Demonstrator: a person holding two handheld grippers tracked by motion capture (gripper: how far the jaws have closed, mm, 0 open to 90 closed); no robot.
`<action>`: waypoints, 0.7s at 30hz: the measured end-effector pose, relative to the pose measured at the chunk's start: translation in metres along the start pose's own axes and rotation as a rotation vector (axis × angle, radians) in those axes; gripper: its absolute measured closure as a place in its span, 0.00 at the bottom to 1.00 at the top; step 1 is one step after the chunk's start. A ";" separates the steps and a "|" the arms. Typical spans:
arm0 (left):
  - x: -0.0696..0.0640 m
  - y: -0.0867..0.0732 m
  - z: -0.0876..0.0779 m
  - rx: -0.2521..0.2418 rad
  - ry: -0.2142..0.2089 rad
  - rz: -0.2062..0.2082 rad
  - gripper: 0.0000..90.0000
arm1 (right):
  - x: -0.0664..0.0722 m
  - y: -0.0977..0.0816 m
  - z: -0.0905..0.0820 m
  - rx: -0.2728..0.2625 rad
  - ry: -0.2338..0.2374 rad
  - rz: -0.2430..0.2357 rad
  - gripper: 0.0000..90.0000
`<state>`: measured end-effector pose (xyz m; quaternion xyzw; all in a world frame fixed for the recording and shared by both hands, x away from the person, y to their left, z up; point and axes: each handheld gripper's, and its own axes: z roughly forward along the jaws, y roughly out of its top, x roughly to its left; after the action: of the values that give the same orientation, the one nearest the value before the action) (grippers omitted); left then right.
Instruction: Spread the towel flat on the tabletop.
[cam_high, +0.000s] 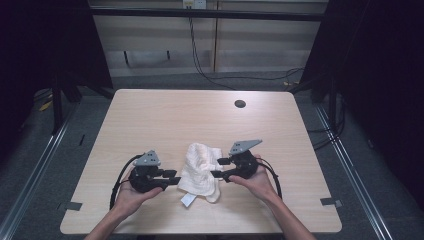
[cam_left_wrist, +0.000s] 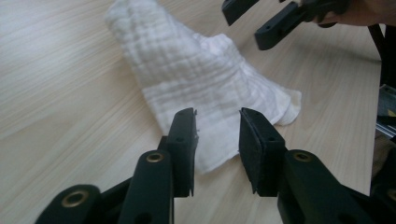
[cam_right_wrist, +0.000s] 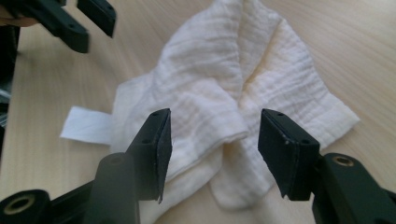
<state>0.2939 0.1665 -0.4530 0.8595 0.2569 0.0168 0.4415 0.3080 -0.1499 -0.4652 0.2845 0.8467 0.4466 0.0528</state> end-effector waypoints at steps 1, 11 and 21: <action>0.000 0.002 0.002 0.006 -0.011 0.005 0.78 | 0.004 -0.001 -0.006 -0.010 -0.005 0.006 0.50; 0.005 -0.005 0.028 0.060 -0.029 -0.027 0.80 | 0.029 -0.039 -0.006 0.050 0.018 0.105 0.65; 0.000 -0.017 0.043 0.150 0.001 0.003 0.80 | 0.041 -0.048 0.005 0.101 0.006 0.044 0.57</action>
<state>0.2976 0.1425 -0.4922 0.8906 0.2561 -0.0015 0.3757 0.2551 -0.1457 -0.4993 0.3043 0.8617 0.4053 0.0262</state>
